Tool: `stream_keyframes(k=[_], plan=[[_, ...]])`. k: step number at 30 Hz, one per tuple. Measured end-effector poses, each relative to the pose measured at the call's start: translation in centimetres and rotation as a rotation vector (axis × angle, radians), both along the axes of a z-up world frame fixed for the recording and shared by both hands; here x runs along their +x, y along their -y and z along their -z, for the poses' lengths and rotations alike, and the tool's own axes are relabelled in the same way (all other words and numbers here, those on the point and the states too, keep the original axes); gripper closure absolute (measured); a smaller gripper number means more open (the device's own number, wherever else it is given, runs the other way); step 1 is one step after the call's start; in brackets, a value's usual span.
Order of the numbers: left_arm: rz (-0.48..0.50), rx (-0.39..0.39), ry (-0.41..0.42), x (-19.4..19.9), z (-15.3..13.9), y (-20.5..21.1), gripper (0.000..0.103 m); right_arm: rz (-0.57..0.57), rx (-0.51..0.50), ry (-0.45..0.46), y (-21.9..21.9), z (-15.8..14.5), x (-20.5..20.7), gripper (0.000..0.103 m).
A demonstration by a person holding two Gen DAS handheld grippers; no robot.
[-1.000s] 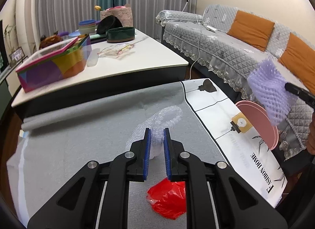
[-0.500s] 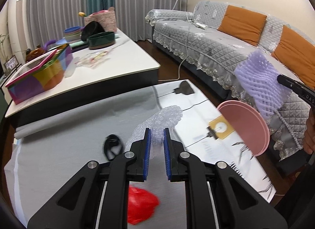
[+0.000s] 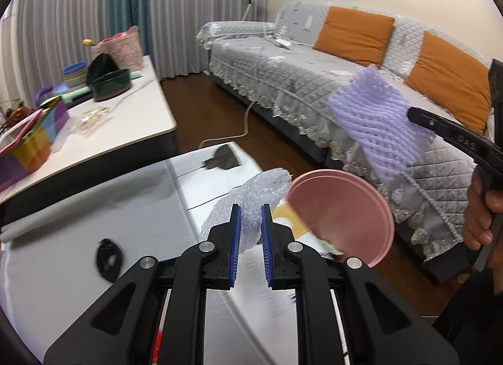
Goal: Collect trash
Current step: 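Carry the purple net with the right gripper while the left carries the white net to the pink bin, then open the right gripper over the pink bin while the left gripper opens too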
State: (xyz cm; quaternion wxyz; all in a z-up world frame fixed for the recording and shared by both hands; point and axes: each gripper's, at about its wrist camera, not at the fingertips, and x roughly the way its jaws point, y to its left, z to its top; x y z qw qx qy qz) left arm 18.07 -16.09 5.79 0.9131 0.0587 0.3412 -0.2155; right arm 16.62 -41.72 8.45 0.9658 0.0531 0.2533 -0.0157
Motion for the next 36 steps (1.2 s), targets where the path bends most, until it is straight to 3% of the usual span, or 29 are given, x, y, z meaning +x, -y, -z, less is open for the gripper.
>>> stream_keyframes(k=[22, 25, 29, 36], plan=[[0.133, -0.031, -0.039, 0.7, 4.1, 10.9, 0.09, 0.09, 0.045, -0.082, 4.2, 2.3, 1.3, 0.092], [0.156, -0.041, -0.072, 1.2, 4.7, 11.7, 0.088, 0.114, 0.074, -0.102, 5.0, 2.8, 1.6, 0.088], [0.168, -0.021, -0.108, 1.4, 6.0, 12.6, 0.062, 0.138, 0.136, -0.141, 6.1, 3.8, 2.2, 0.054], [0.155, -0.037, -0.107, 0.8, 6.4, 11.7, 0.062, 0.15, 0.133, -0.139, 6.0, 3.9, 2.3, 0.053]])
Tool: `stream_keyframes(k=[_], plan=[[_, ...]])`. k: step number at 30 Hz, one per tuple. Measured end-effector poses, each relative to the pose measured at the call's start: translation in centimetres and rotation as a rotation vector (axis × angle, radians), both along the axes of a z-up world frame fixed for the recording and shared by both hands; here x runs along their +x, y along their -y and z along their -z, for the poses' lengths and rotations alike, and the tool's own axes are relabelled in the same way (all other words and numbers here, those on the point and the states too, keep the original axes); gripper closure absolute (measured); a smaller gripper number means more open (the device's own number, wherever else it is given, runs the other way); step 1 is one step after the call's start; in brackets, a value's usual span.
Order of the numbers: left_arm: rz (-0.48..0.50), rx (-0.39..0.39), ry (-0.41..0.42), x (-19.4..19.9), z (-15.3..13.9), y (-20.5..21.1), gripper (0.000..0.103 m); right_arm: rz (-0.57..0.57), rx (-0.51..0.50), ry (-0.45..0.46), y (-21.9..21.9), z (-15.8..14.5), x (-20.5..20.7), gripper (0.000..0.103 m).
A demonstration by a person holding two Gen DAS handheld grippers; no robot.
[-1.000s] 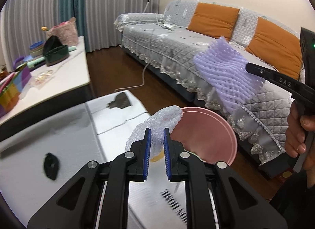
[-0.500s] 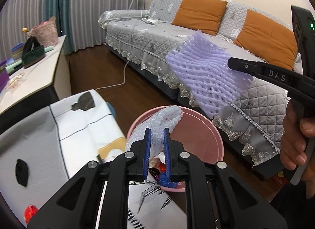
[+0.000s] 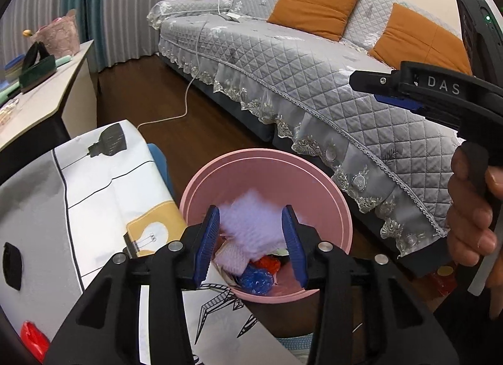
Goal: Collect trash
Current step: 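Open the right gripper over the pink bin while the left gripper opens too, then move the left gripper over the red bag while the right moves over the black strap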
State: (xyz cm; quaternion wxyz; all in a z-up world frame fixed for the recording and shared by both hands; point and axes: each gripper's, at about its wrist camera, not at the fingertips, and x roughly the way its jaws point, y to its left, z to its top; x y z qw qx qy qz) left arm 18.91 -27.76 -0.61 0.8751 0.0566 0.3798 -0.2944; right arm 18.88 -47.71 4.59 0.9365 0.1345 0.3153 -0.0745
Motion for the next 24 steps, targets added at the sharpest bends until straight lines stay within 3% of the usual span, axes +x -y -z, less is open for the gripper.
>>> stream_keyframes(k=[14, 20, 22, 24], plan=[[-0.132, -0.016, 0.079, -3.3, -2.0, -7.6, 0.062, -0.092, -0.022, 0.067, -4.0, -1.4, -0.5, 0.053], [-0.286, -0.002, 0.099, -4.7, -1.9, -14.2, 0.062, -0.164, -0.04, 0.09, -7.8, -2.1, -0.6, 0.053], [-0.37, 0.032, 0.112, -5.0, -1.4, -16.4, 0.051, -0.193, -0.035, 0.097, -9.3, -2.1, -0.6, 0.053], [-0.472, 0.071, 0.123, -5.3, -0.6, -18.8, 0.018, -0.241, -0.028, 0.1, -11.3, -2.0, -0.6, 0.053]])
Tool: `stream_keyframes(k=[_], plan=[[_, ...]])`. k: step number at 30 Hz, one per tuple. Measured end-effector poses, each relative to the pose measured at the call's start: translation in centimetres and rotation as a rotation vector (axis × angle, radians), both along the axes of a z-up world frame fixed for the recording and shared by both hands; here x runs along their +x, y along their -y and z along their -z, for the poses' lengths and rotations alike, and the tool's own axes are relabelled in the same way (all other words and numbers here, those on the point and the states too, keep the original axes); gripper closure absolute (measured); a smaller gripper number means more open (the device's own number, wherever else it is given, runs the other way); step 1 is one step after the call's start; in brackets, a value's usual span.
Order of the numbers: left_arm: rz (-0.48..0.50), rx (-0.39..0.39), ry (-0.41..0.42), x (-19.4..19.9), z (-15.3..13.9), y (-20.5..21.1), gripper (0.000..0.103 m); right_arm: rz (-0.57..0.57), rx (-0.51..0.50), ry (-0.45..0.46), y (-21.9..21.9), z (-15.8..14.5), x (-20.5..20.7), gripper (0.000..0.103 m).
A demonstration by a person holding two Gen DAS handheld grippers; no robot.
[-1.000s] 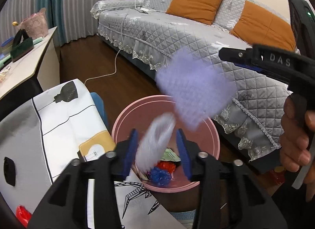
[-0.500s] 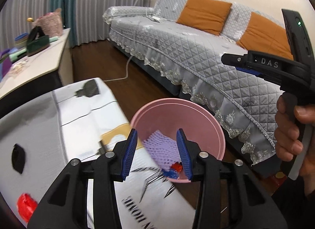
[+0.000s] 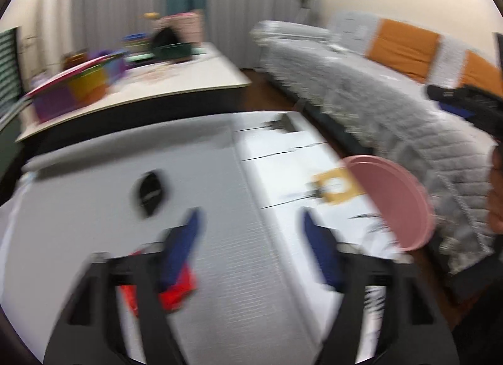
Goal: Collect trash
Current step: 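Move the left gripper over the red bag while the right moves over the black strap, then grasp the black elastic strap with the right gripper while the left grasps the red plastic bag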
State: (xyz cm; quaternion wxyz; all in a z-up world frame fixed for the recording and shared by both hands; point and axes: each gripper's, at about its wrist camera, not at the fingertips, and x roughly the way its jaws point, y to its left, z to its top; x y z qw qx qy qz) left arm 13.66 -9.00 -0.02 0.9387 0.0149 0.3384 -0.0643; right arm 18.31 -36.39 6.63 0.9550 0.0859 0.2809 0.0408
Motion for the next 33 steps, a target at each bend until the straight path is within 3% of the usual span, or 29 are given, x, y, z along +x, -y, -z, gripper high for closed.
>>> stream_keyframes(k=[1, 3, 5, 7, 13, 16, 18, 20, 30, 33], plan=[[-0.041, 0.016, 0.003, -0.1, 0.4, -1.0, 0.016, -0.023, 0.001, 0.002, -0.8, 0.1, 0.0, 0.053], [-0.113, 0.045, -0.013, 0.0, 1.4, -2.7, 0.016, -0.071, 0.01, -0.002, -2.6, 0.4, 0.1, 0.043], [-0.155, 0.029, -0.048, 0.3, 2.3, -4.2, 0.016, -0.098, 0.015, -0.004, -4.0, 0.8, 0.1, 0.028], [-0.181, 0.006, -0.1, 0.9, 3.5, -5.5, 0.015, -0.126, -0.006, -0.009, -5.7, 1.4, 0.2, 0.025], [-0.182, -0.015, -0.201, 1.8, 5.7, -6.9, 0.015, -0.201, -0.058, -0.023, -9.9, 2.7, 0.5, 0.025], [-0.179, -0.024, -0.211, 2.2, 5.8, -6.9, 0.017, -0.237, -0.068, -0.029, -12.0, 3.3, 0.6, 0.025], [-0.181, -0.02, -0.21, 2.0, 5.8, -6.9, 0.027, -0.268, -0.069, -0.036, -13.4, 3.8, 0.8, 0.025], [-0.193, -0.018, -0.2, 2.0, 5.6, -7.6, 0.029, -0.289, -0.076, -0.042, -14.6, 4.3, 1.1, 0.025], [-0.347, -0.048, -0.196, 2.1, 5.5, -13.8, 0.03, -0.389, -0.114, -0.081, -21.6, 6.7, 2.3, 0.028], [-0.352, -0.041, -0.188, 2.2, 5.4, -14.6, 0.03, -0.397, -0.125, -0.095, -23.6, 7.6, 3.1, 0.035]])
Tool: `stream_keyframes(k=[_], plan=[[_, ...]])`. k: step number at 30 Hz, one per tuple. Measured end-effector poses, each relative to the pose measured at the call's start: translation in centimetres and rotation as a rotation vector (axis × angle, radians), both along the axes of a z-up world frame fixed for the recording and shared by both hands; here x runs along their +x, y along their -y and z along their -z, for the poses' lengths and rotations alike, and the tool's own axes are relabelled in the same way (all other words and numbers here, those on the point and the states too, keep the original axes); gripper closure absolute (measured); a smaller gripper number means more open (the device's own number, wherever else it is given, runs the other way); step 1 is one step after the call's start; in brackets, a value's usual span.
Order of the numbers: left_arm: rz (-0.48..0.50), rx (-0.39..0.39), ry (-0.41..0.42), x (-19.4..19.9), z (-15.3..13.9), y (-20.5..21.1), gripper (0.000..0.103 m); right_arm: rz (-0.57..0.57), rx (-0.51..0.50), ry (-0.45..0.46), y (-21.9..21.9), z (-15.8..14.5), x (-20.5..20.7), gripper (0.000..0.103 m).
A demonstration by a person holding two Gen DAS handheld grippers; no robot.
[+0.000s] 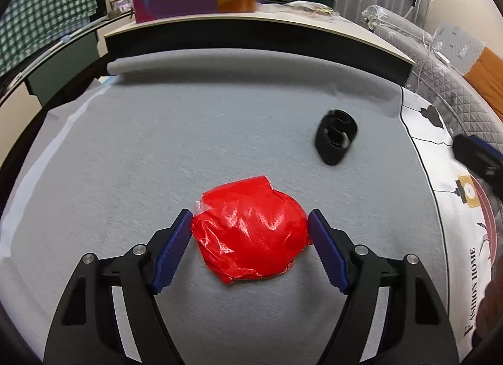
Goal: Collect trash
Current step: 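Grasp the black elastic strap with the right gripper while the left grasps the red plastic bag, then carry the black strap with the right gripper while the left carries the red bag to the pink bin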
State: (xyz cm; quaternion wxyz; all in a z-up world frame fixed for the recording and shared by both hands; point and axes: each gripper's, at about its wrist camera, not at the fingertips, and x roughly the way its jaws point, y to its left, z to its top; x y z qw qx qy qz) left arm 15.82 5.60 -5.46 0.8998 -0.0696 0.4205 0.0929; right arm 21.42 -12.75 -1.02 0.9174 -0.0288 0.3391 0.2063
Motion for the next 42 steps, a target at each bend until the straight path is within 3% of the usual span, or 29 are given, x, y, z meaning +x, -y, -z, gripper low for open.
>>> stream_keyframes(k=[5, 14, 15, 20, 23, 42], plan=[[-0.004, -0.009, -0.004, 0.1, 0.2, -1.5, 0.03, -0.014, 0.0, -0.07, -3.8, 2.5, 2.1, 0.037], [-0.008, -0.042, -0.01, 0.3, 0.3, -2.6, 0.031, -0.023, -0.099, -0.128, -9.1, 4.9, 4.7, 0.038], [-0.008, -0.044, -0.01, 0.3, 0.3, -2.7, 0.031, -0.013, -0.105, -0.144, -9.2, 5.3, 5.2, 0.04], [-0.007, -0.052, -0.008, 0.3, 0.3, -2.8, 0.031, 0.01, -0.096, -0.174, -8.7, 5.8, 5.9, 0.084], [-0.007, -0.054, -0.005, 0.3, 0.3, -2.8, 0.031, 0.007, -0.099, -0.168, -8.1, 5.6, 5.2, 0.091], [0.09, -0.051, 0.08, -1.8, -2.3, 0.8, 0.031, 0.056, -0.144, -0.079, 1.6, -1.2, -1.8, 0.094]])
